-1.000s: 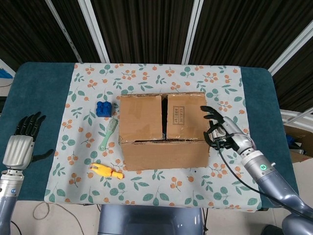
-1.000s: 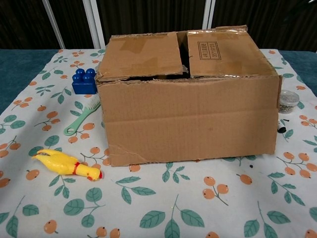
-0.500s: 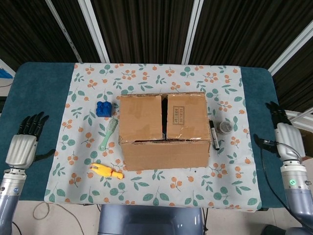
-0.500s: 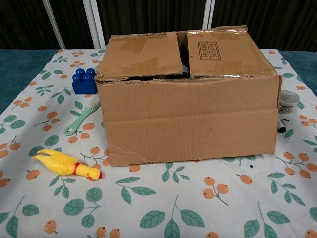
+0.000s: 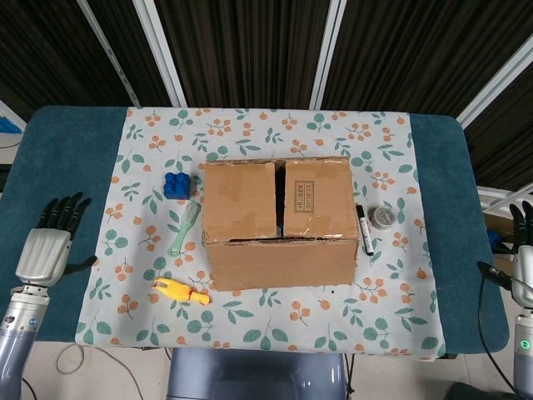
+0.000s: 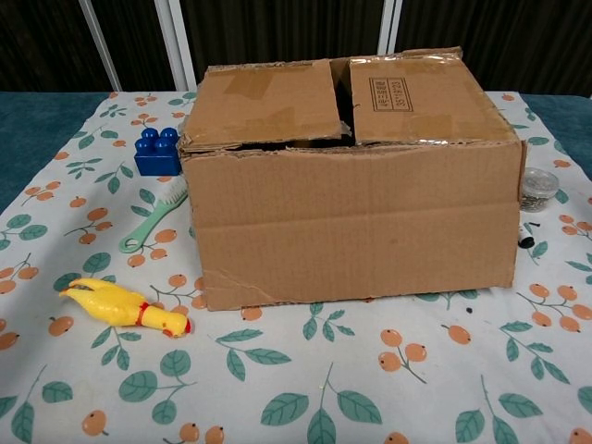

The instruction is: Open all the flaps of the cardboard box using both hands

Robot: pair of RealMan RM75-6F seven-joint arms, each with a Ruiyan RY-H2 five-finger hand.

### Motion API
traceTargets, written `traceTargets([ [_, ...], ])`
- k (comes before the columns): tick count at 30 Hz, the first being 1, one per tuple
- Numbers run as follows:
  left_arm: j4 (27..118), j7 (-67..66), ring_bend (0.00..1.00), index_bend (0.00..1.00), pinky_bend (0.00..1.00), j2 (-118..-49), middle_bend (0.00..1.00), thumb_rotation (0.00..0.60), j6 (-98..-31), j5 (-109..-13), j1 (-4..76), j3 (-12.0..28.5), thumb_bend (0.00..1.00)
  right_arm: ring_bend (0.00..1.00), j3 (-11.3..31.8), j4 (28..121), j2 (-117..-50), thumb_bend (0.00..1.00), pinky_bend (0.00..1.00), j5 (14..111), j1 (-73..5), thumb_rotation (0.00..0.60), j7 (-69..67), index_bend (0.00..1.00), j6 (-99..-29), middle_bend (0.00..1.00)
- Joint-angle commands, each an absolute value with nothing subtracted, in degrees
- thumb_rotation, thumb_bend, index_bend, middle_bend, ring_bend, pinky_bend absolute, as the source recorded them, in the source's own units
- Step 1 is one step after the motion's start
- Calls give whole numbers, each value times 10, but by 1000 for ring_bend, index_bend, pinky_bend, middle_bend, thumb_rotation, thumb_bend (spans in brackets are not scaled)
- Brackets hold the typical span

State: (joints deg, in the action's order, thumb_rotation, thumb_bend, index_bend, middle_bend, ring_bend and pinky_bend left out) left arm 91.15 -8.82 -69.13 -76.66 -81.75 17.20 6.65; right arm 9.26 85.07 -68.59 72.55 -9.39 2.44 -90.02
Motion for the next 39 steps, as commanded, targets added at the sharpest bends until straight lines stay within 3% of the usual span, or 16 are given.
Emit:
traceTargets([
  [1, 992, -137, 0, 0, 59, -636, 0, 600, -696, -777, 220, 97, 222, 0, 92, 839, -695, 160, 196, 730, -89, 600, 3, 0, -890, 0],
  [6, 1046, -171, 0, 0, 72, -581, 0, 600, -607, -754, 297, 141, 372, 0, 97, 836, -695, 174, 196, 734, -86, 600, -9, 0, -886, 0],
  [11, 1042, -204, 0, 0, 81, -558, 0, 600, -505, -745, 401, 186, 433, 0, 102, 833, -694, 174, 196, 731, -83, 600, -16, 0, -879, 0],
  [17, 1000, -248, 0, 0, 91, -567, 0, 600, -381, -717, 521, 206, 510, 0, 106, 832, -694, 175, 196, 731, -81, 600, -19, 0, -872, 0],
  [22, 961, -251, 61, 0, 166, -584, 57, 600, -280, -699, 613, 208, 572, 0, 111, 830, -694, 177, 196, 727, -79, 600, -23, 0, -867, 0],
  [27, 924, -255, 144, 23, 241, -611, 156, 600, -220, -702, 681, 199, 601, 0, 114, 830, -694, 179, 196, 723, -77, 600, -28, 0, -861, 0],
  [39, 861, -256, 182, 48, 272, -693, 207, 600, -176, -712, 778, 151, 619, 0, 120, 831, -692, 192, 196, 721, -74, 600, -38, 0, -849, 0],
])
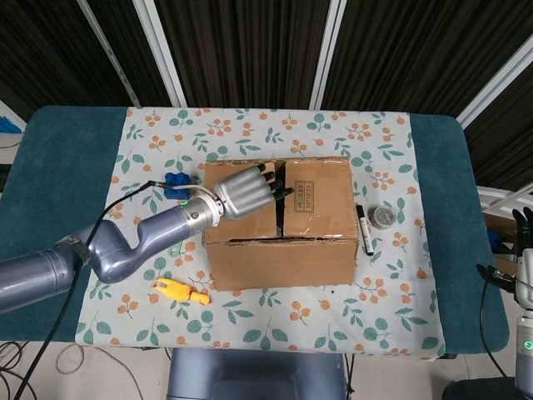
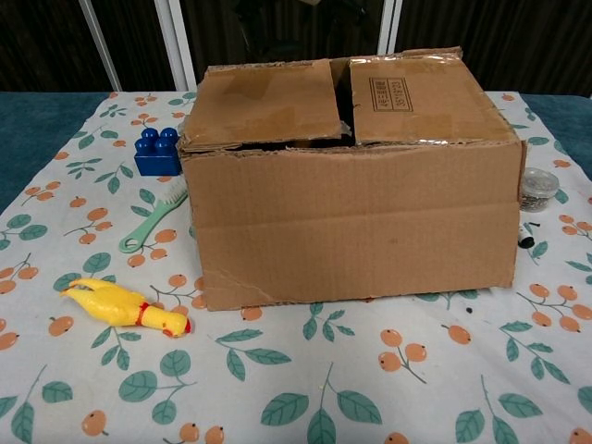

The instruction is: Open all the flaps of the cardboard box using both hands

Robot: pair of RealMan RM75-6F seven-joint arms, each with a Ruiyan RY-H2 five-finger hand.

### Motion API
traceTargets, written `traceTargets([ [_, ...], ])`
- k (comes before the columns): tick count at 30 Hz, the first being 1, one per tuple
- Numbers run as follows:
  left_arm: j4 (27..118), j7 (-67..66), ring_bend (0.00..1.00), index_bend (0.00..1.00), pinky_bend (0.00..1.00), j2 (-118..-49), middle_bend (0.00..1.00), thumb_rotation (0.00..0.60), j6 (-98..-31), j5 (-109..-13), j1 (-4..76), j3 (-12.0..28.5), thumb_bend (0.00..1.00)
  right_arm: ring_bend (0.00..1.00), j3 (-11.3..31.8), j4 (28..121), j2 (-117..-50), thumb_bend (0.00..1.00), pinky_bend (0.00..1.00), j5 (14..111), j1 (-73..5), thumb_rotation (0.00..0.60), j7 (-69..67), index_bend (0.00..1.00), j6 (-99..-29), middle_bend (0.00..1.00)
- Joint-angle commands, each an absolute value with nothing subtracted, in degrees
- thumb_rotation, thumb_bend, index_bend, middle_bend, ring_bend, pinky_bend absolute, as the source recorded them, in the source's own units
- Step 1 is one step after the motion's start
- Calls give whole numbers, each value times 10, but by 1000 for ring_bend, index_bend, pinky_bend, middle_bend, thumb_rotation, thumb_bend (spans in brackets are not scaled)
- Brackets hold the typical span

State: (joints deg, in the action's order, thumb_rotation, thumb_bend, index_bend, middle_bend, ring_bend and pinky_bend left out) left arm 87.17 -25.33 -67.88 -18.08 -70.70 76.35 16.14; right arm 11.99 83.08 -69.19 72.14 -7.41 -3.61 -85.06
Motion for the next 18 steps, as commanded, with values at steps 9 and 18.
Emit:
traceTargets([
  [9, 834, -241, 210, 68, 274, -727, 242, 600, -172, -704, 815, 130, 621, 0, 123, 835, -690, 213, 196, 725, -72, 600, -42, 0, -848, 0],
  [18, 817, -233, 228, 85, 295, -743, 274, 600, -175, -697, 840, 103, 627, 0, 124, 836, -690, 217, 196, 728, -70, 600, -41, 0, -845, 0],
])
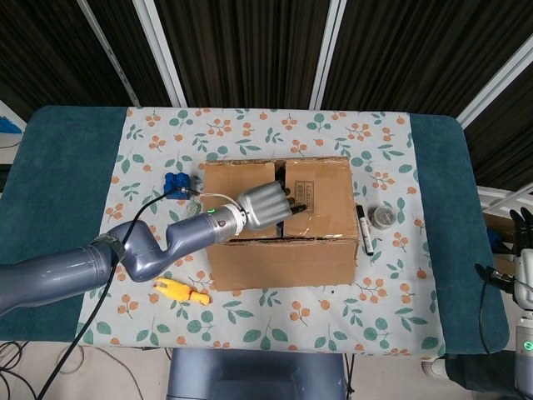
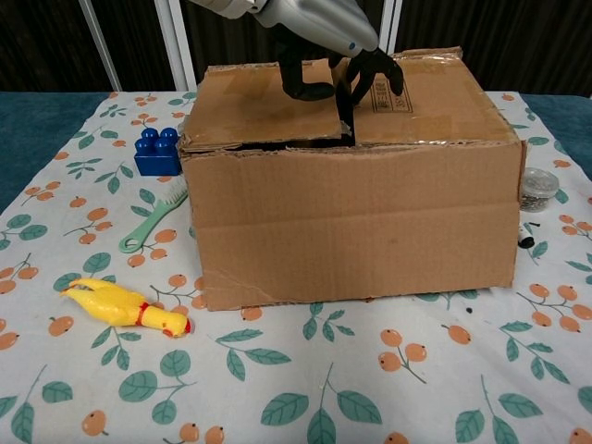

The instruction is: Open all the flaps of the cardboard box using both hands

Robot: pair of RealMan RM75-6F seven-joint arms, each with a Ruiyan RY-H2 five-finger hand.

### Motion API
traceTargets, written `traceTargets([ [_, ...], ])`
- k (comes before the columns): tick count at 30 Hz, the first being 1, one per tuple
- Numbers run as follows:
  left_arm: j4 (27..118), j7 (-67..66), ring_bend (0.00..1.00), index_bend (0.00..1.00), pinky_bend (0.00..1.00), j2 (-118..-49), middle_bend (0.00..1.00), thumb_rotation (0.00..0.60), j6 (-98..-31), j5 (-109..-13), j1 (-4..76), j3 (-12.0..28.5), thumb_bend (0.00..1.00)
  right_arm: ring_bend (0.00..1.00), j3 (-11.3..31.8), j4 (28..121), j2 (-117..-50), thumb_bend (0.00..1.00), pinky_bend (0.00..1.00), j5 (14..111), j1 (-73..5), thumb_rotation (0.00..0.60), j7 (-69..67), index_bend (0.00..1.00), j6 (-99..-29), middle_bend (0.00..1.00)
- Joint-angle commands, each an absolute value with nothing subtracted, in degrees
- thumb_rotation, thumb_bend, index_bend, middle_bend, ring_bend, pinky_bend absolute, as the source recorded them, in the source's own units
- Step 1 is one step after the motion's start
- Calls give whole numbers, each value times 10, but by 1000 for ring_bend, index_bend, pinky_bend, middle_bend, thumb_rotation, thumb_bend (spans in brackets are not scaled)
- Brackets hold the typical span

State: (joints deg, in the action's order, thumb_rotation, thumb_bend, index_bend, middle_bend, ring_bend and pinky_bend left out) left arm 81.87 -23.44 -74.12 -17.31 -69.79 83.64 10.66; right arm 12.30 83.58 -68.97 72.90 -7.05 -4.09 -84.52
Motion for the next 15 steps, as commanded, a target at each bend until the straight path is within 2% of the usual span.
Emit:
traceTargets([
  [1, 816, -232, 233, 91, 299, -744, 280, 600, -177, -696, 842, 101, 627, 0, 124, 837, -690, 218, 196, 728, -70, 600, -41, 0, -844, 0],
  [8, 816, -224, 256, 126, 310, -744, 335, 600, -185, -695, 848, 85, 637, 0, 126, 838, -690, 223, 196, 729, -69, 600, -43, 0, -843, 0],
  [15, 817, -216, 263, 164, 310, -740, 456, 600, -193, -696, 851, 74, 650, 0, 126, 837, -691, 232, 196, 731, -68, 600, -44, 0, -841, 0],
])
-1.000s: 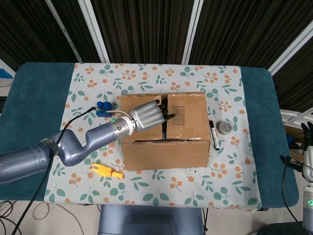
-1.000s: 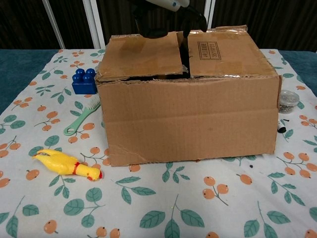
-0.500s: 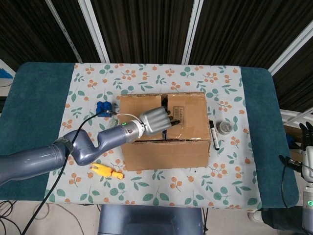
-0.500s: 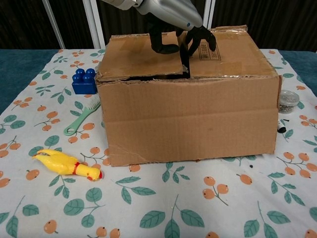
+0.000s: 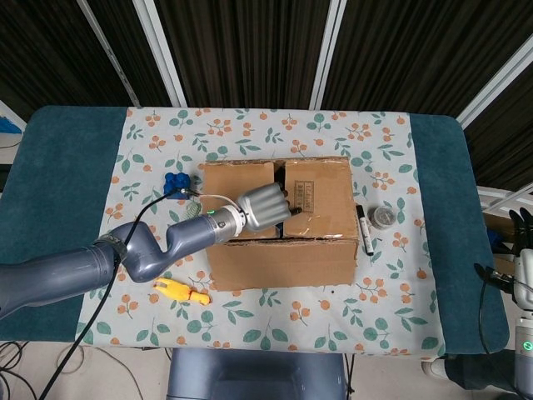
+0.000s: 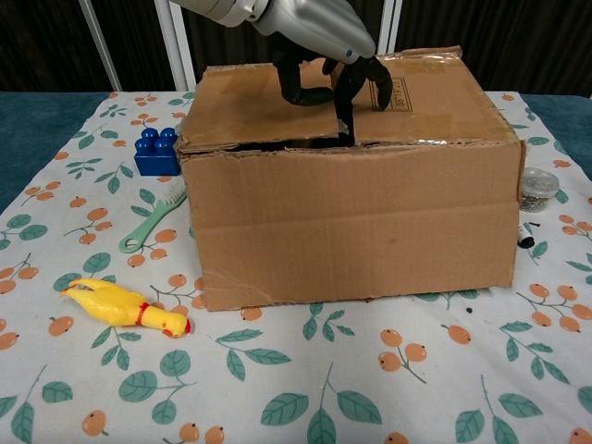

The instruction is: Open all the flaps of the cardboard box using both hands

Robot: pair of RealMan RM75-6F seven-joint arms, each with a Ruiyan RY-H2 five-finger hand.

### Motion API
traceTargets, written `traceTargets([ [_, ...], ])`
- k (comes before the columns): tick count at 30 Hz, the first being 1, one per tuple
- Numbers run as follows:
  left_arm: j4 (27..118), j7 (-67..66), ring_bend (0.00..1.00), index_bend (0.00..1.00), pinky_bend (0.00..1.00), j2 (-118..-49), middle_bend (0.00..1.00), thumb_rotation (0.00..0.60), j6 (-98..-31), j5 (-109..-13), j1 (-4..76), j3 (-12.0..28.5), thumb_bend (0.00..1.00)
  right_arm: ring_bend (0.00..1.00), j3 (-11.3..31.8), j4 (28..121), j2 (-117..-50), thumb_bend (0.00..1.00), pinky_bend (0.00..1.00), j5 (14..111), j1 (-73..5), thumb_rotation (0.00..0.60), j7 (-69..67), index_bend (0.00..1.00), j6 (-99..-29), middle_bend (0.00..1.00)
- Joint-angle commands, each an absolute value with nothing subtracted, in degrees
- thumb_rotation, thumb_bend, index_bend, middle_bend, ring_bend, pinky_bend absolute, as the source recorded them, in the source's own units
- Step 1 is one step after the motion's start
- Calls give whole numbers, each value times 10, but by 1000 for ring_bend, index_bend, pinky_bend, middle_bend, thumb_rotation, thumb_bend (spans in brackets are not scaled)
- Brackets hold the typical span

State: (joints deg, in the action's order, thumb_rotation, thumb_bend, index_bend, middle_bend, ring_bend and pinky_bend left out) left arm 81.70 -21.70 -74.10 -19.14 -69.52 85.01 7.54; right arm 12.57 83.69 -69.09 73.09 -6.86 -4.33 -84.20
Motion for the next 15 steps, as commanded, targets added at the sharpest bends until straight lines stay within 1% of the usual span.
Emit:
traceTargets([
  [1, 818, -214, 264, 167, 310, -739, 470, 600, -194, -696, 852, 74, 651, 0, 126, 838, -691, 233, 196, 730, -68, 600, -44, 0, -841, 0],
  [10, 822, -204, 266, 177, 310, -729, 510, 600, -201, -703, 859, 73, 654, 0, 127, 839, -691, 237, 196, 731, -67, 600, -44, 0, -840, 0],
  [15, 836, -202, 269, 183, 310, -705, 516, 600, -205, -709, 862, 73, 655, 0, 127, 839, -691, 237, 196, 733, -67, 600, -45, 0, -840, 0],
])
